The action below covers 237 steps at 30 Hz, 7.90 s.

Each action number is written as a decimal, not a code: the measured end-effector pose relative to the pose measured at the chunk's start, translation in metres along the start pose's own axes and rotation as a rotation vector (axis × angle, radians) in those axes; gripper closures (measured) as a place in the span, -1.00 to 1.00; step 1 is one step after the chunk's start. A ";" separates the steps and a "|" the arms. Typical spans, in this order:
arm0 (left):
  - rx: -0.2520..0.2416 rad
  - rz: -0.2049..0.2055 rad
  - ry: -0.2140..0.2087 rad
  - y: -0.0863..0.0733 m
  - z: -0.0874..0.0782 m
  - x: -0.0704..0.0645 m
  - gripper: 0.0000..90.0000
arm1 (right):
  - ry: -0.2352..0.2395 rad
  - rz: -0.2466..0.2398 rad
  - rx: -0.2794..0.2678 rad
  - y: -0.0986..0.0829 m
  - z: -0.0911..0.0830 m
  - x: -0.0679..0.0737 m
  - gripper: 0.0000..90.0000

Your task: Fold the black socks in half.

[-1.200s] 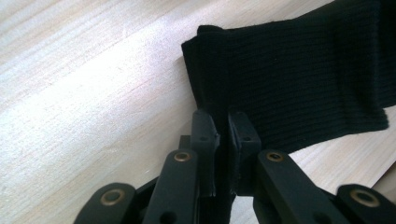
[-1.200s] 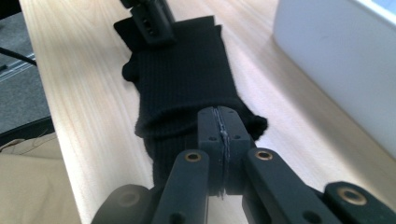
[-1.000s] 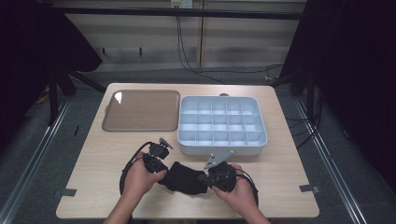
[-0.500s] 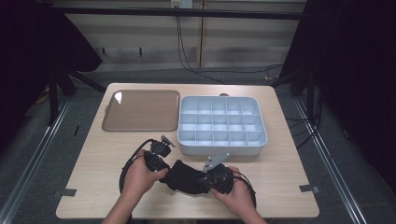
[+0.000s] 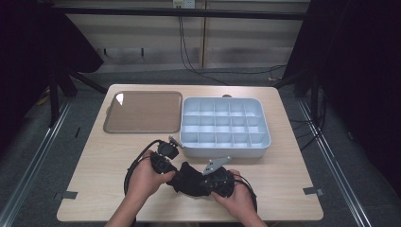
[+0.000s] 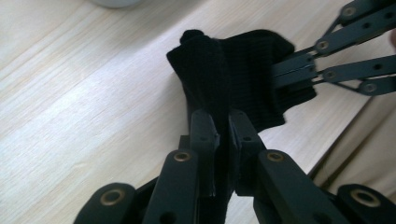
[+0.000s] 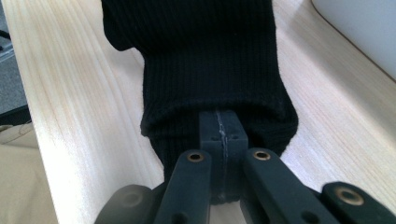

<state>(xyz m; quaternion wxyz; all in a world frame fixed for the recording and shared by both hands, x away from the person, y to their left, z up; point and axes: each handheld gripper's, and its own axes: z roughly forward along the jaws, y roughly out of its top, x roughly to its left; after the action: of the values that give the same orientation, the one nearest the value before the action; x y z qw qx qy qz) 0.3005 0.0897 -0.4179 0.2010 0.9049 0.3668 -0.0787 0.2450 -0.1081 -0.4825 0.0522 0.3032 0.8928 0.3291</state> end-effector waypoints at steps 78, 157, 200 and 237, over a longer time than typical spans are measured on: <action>0.004 0.006 -0.065 0.007 0.023 -0.014 0.73 | 0.002 0.019 -0.030 -0.001 0.007 0.002 1.00; 0.024 0.012 -0.093 0.004 0.037 -0.018 0.42 | -0.061 0.079 -0.043 -0.019 -0.020 -0.024 0.83; 0.011 -0.036 0.076 0.000 0.046 0.000 -0.46 | -0.071 0.095 -0.037 -0.017 -0.020 -0.024 0.68; -0.131 -0.060 0.133 -0.031 0.010 0.025 -0.51 | -0.094 0.174 -0.087 0.006 -0.038 -0.029 -0.24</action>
<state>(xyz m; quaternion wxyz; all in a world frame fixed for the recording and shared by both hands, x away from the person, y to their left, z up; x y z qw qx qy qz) 0.2974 0.1215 -0.4433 0.2328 0.8815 0.4108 -0.0004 0.2604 -0.1422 -0.4524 0.0784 0.3919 0.8447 0.3561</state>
